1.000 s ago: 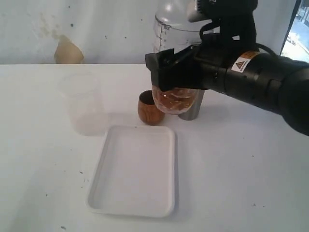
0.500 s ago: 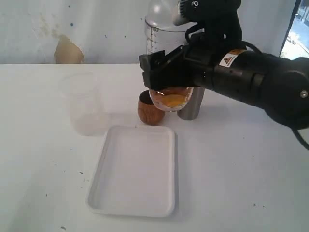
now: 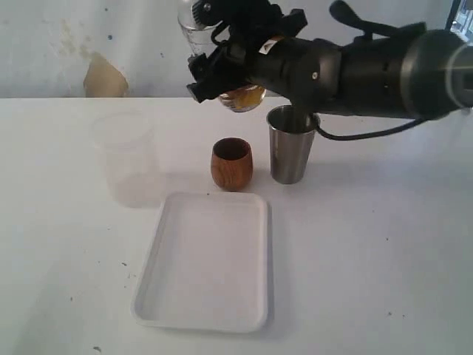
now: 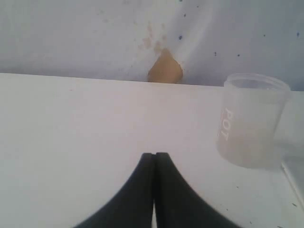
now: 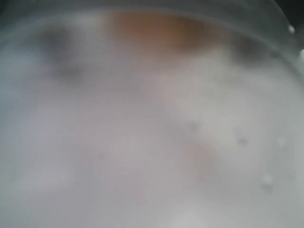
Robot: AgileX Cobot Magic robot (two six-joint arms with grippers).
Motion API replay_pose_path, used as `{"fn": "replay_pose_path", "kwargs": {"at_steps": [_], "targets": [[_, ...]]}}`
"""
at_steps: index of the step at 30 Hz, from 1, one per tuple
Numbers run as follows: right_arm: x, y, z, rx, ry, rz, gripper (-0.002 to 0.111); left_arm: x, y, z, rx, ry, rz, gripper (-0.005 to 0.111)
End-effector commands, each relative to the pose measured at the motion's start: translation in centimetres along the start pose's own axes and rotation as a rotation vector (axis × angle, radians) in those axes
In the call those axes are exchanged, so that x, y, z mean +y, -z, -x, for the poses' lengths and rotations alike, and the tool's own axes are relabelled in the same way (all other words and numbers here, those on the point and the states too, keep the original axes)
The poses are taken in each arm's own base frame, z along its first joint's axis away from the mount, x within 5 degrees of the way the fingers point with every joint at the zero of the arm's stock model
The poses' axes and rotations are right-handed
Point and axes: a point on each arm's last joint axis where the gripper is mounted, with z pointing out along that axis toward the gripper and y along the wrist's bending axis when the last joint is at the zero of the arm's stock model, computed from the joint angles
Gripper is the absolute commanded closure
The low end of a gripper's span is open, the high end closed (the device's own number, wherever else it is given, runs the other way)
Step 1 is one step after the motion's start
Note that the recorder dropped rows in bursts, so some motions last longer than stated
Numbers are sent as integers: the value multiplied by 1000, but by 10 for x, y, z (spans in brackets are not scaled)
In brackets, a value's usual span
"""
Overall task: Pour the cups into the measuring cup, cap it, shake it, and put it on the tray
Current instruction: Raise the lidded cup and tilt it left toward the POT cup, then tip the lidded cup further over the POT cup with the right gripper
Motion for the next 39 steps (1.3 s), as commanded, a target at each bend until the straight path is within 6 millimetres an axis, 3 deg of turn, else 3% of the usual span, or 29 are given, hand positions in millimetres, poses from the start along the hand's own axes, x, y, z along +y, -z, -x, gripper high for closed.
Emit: {"fn": "replay_pose_path", "kwargs": {"at_steps": [1, 7, 10, 16, 22, 26, 35, 39], "targets": [[-5, -19, 9, -41, 154, -25, 108, 0, 0, -2, 3, -2, 0, 107], [-5, -26, 10, -43, 365, -38, 108, 0, 0, -2, 3, -2, 0, 107], [-4, -32, 6, -33, 370, -43, 108, 0, 0, -2, 3, -2, 0, 107], [-1, -56, -1, -29, 507, -79, 108, 0, 0, -2, 3, -2, 0, 107], [8, -71, -23, 10, 640, -68, 108, 0, 0, -2, 3, -2, 0, 107], [10, -71, -22, 18, 630, -98, 108, 0, 0, -2, 3, -2, 0, 107], [39, -65, -10, 58, 688, -131, 108, 0, 0, -2, 3, -2, 0, 107], [36, -64, -9, 61, 740, -167, 108, 0, 0, -2, 3, -2, 0, 107]]}}
